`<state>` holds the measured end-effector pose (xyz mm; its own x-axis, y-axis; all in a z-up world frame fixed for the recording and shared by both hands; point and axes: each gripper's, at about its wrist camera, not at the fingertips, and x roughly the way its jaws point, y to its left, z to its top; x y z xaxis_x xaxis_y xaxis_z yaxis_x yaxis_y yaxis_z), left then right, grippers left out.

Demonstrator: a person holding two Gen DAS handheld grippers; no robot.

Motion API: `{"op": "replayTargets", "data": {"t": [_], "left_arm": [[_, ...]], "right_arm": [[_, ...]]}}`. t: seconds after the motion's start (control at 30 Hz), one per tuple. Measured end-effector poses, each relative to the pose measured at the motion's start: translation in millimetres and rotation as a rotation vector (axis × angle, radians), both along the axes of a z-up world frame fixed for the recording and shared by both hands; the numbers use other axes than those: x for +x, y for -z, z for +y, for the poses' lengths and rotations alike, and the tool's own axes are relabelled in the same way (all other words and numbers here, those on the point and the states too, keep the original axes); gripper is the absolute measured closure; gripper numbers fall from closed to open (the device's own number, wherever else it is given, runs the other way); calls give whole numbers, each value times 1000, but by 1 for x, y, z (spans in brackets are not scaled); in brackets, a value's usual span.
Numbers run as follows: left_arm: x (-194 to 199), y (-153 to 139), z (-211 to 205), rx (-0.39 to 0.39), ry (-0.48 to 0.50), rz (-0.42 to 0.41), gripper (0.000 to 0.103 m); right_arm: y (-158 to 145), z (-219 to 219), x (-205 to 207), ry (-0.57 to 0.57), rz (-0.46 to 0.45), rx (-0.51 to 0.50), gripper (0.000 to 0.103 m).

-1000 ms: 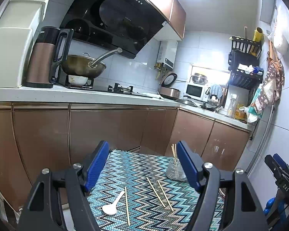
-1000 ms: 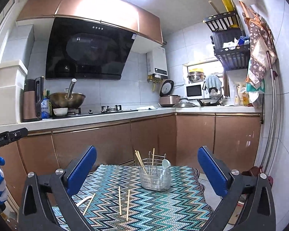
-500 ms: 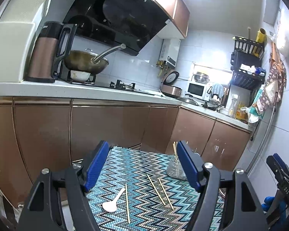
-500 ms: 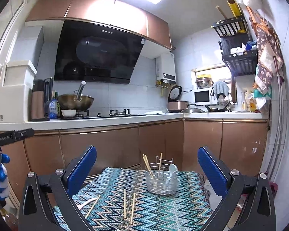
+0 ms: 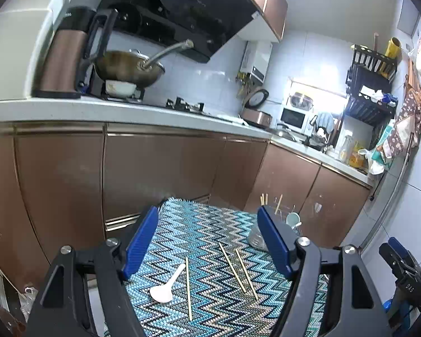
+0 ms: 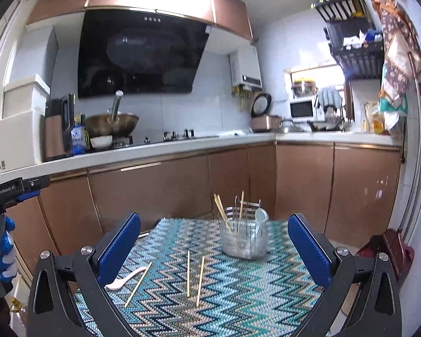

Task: Organize utensils
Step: 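Lower both tools toward the remaining chopsticks on the cloth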

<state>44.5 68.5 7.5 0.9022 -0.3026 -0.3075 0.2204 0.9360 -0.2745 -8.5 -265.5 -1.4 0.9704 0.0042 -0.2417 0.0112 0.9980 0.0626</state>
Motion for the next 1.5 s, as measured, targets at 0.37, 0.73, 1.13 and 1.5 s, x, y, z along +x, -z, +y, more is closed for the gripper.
{"op": "replayTargets", "data": {"t": [0.37,0.73,1.13,1.5], "left_arm": [[68,42,-19,13,110,227,32],[160,118,-52,58,233,538,38],[254,184,-77,100,279,786,61],[292,237,-89,158,278,945,80]], "right_arm": [[33,-5,56,-69,189,5,13],[89,-1,144,-179,430,37,44],[156,12,240,-270,673,13,64],[195,21,295,-321,790,-20,66]]}}
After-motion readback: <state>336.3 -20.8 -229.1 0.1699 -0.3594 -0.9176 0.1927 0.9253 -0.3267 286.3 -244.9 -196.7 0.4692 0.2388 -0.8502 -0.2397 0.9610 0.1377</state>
